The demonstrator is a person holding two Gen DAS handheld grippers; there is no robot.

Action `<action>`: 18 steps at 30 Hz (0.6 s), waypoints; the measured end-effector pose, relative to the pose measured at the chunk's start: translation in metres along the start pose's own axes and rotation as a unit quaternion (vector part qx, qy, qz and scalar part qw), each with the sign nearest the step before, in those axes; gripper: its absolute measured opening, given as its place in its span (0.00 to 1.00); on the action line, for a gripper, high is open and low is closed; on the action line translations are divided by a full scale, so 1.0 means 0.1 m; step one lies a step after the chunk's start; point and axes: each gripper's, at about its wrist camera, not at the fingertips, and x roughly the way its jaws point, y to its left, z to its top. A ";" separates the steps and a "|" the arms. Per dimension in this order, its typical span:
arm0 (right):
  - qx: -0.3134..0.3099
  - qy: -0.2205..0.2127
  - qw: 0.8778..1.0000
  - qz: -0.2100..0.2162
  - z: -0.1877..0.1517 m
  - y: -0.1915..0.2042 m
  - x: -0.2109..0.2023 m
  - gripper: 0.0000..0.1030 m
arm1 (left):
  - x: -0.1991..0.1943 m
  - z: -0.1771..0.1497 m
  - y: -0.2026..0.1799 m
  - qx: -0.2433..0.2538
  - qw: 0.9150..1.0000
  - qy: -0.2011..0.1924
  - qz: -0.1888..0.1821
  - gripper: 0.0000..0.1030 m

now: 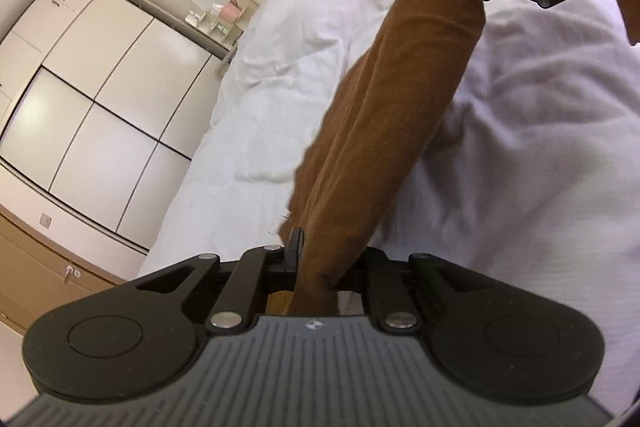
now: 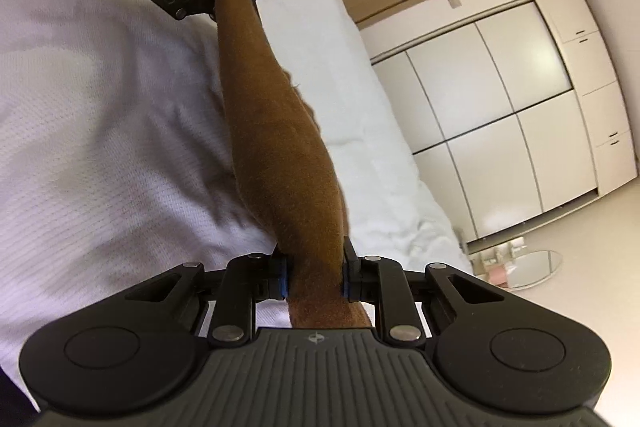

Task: Fold clothes
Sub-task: 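Lift the folded garment with both grippers and carry it over the clothes stack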

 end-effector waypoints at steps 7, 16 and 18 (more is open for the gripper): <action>0.013 0.015 1.000 -0.015 -0.03 0.03 -0.35 0.20 | -0.24 0.11 -0.06 0.021 1.000 -0.013 -0.006 0.08; 0.033 0.006 0.999 -0.015 -0.18 0.03 -0.55 0.19 | -0.28 0.28 -0.19 0.011 1.000 0.008 0.006 0.08; 0.033 -0.004 0.999 -0.009 -0.25 0.03 -0.58 0.19 | -0.28 0.31 -0.23 0.008 1.000 0.019 0.007 0.08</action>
